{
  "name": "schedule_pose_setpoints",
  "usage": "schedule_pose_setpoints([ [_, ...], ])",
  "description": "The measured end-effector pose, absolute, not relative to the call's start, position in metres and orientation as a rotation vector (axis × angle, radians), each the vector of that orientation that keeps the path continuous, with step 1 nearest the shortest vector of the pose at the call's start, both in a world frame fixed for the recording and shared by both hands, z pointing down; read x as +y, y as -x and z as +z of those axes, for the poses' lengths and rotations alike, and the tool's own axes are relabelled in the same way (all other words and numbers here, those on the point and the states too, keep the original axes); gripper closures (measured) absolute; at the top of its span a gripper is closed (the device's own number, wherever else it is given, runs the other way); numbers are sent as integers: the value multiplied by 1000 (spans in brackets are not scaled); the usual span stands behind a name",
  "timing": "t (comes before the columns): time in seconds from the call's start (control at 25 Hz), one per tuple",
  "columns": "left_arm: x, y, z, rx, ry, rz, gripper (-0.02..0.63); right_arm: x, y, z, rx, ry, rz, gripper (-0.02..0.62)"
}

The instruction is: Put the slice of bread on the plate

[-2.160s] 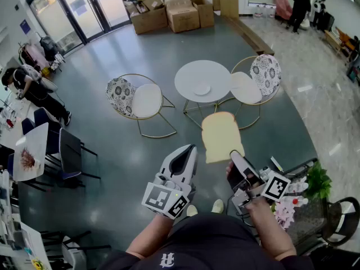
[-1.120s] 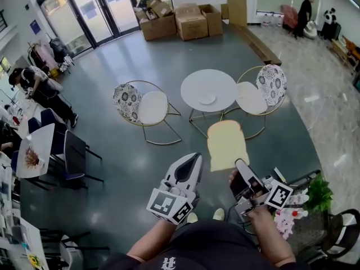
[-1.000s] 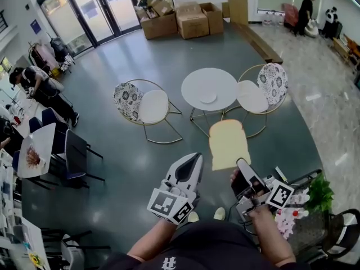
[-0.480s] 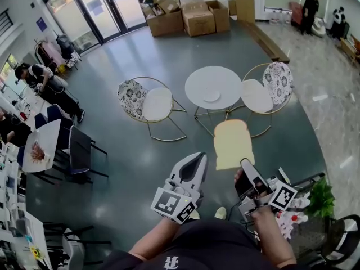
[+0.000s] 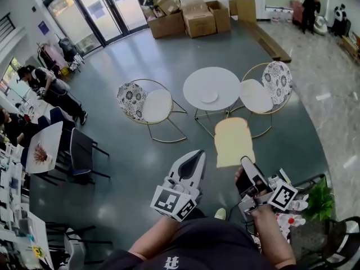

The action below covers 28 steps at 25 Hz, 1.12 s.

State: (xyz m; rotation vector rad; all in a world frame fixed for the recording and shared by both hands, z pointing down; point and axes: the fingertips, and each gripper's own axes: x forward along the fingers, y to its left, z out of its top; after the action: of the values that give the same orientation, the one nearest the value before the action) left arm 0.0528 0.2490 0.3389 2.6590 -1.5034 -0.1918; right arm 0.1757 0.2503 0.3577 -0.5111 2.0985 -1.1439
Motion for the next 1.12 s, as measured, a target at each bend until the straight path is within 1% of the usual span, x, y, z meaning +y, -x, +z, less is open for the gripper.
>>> schedule_pose_setpoints([
  [0.24, 229, -57, 333, -1503, -2679, -207, 601, 239, -180, 357, 2087, 515, -1132, 506],
  [0.48, 197, -48, 340, -1466, -2685, -217, 601, 211, -167, 364, 2082, 548, -1140, 506],
  [0.8, 89, -2, 351, -1420, -2757, -194, 601, 126, -136, 357, 2101, 589, -1089, 505],
  [1.12, -13, 47, 344, -1385, -2788, -227, 601, 30, -83, 357, 2092, 649, -1052, 506],
])
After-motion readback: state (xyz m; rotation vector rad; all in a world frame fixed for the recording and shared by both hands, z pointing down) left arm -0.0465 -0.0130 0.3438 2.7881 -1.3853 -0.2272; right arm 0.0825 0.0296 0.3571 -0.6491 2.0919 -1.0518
